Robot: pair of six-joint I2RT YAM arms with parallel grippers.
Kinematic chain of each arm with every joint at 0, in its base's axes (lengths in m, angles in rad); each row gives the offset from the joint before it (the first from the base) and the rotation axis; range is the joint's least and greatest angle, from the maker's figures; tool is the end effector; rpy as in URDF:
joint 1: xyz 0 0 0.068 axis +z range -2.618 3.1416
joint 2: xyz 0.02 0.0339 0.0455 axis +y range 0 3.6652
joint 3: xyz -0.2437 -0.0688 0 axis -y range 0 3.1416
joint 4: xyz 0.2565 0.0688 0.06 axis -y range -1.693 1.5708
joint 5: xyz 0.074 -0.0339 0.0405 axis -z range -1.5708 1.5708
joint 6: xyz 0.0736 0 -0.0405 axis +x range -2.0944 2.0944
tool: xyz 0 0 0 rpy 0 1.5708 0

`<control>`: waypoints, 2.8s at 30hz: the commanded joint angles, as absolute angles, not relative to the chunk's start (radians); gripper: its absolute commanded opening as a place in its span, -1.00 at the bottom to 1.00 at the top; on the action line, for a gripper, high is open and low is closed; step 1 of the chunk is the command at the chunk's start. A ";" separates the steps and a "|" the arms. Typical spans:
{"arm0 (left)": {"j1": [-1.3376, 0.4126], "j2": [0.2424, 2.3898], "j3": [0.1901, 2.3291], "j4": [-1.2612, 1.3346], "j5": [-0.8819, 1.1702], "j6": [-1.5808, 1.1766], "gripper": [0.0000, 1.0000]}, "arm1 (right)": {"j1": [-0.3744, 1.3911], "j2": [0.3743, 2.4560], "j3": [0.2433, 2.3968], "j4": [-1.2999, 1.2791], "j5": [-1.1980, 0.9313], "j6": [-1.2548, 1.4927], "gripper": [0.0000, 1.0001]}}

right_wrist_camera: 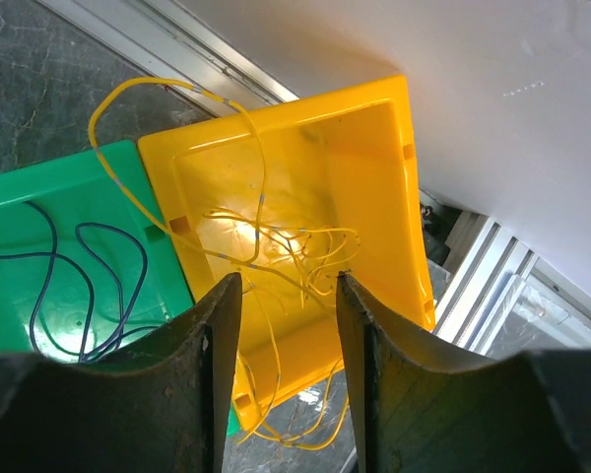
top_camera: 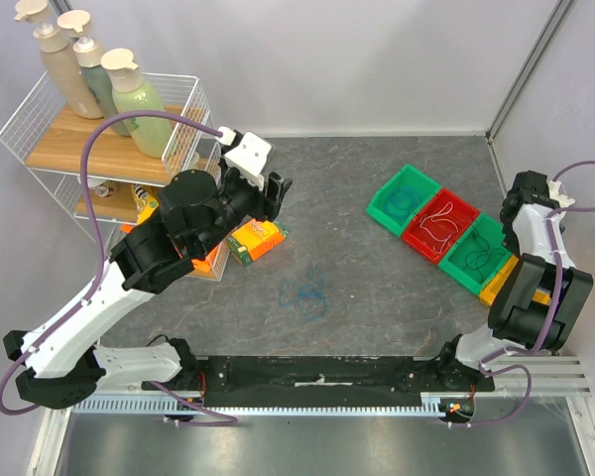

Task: Untangle the cables

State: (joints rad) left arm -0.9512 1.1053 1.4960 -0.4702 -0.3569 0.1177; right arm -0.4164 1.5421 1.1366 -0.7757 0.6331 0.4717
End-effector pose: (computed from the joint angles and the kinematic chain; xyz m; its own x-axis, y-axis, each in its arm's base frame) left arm 0.1762 -0.2028 0.4731 0.0200 0.1614 -0.9867 0.5621 0.8143 0.1446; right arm 0.2778 -0.1705 0.1877 -0.5121 0.6270 -0.5870 0.8580 0.4058 -0.3150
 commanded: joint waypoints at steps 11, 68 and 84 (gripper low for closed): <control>-0.959 1.086 1.480 -0.446 -0.342 0.126 0.24 | -0.440 1.514 1.068 -0.727 0.646 0.532 -0.29; -0.959 1.095 1.483 -0.474 -0.331 0.100 0.22 | -0.526 1.270 0.724 -0.835 0.380 0.712 0.10; -0.959 1.104 1.485 -0.468 -0.337 0.109 0.22 | -0.528 1.214 0.771 -0.851 0.399 0.700 -1.00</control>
State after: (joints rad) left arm -0.9516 1.1023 1.4815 -0.4835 -0.3374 0.1165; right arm -0.5236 1.2697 0.7055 -0.8330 0.3893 0.7151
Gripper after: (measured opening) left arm 0.611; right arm 0.008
